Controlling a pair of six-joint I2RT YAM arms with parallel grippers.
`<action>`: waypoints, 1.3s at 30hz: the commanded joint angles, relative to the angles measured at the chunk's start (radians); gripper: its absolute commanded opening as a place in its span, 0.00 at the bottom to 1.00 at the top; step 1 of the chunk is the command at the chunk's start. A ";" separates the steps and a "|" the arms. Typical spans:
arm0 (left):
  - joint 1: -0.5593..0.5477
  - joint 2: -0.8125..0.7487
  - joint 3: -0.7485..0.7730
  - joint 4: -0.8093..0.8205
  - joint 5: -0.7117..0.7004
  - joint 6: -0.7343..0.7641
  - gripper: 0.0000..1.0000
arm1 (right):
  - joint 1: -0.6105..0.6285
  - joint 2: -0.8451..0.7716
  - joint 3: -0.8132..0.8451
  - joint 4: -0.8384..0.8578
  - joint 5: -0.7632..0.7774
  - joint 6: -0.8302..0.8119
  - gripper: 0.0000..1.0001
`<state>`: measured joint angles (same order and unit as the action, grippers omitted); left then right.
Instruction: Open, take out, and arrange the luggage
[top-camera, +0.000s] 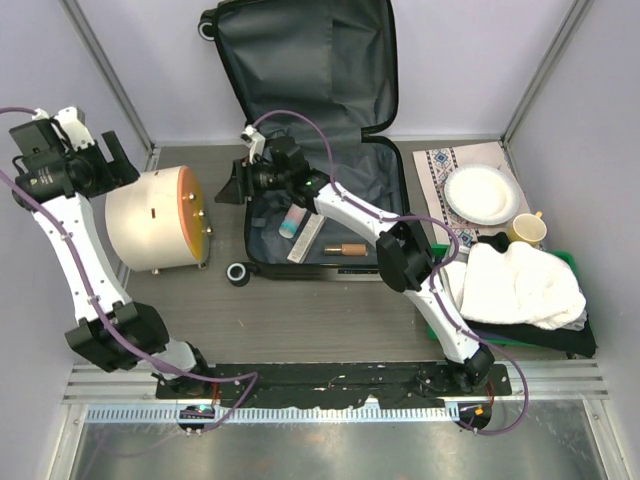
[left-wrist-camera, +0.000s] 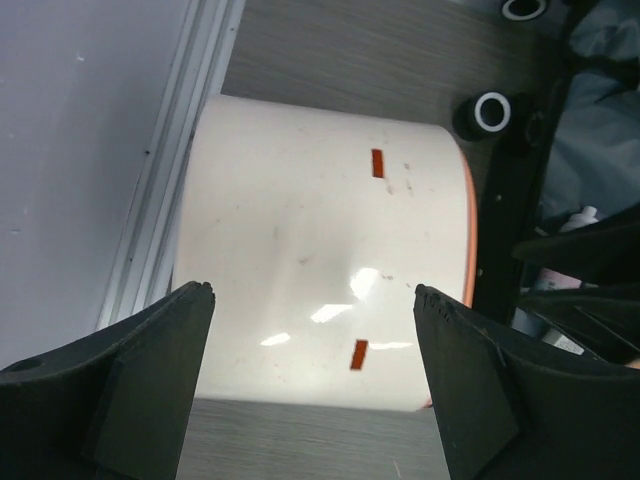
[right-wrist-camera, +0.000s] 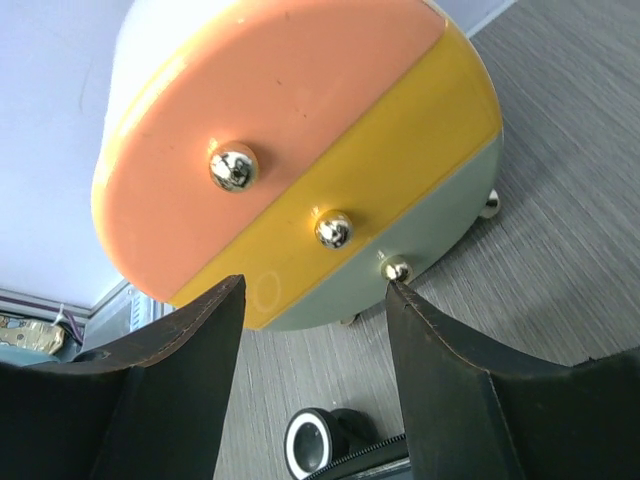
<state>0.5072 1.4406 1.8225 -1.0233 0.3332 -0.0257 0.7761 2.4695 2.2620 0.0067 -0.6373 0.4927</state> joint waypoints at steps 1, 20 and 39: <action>0.001 0.067 -0.034 0.100 -0.054 -0.013 0.87 | 0.005 -0.004 0.051 0.081 0.014 -0.013 0.63; -0.030 0.247 -0.019 0.121 0.169 0.021 0.86 | 0.018 -0.035 0.013 0.165 -0.084 -0.095 0.70; -0.029 0.112 0.067 0.046 0.107 0.106 0.89 | 0.069 0.055 0.108 0.265 -0.062 -0.017 0.67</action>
<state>0.4816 1.6154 1.8530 -0.9607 0.4316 0.0647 0.8345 2.5023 2.3077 0.1997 -0.7082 0.4458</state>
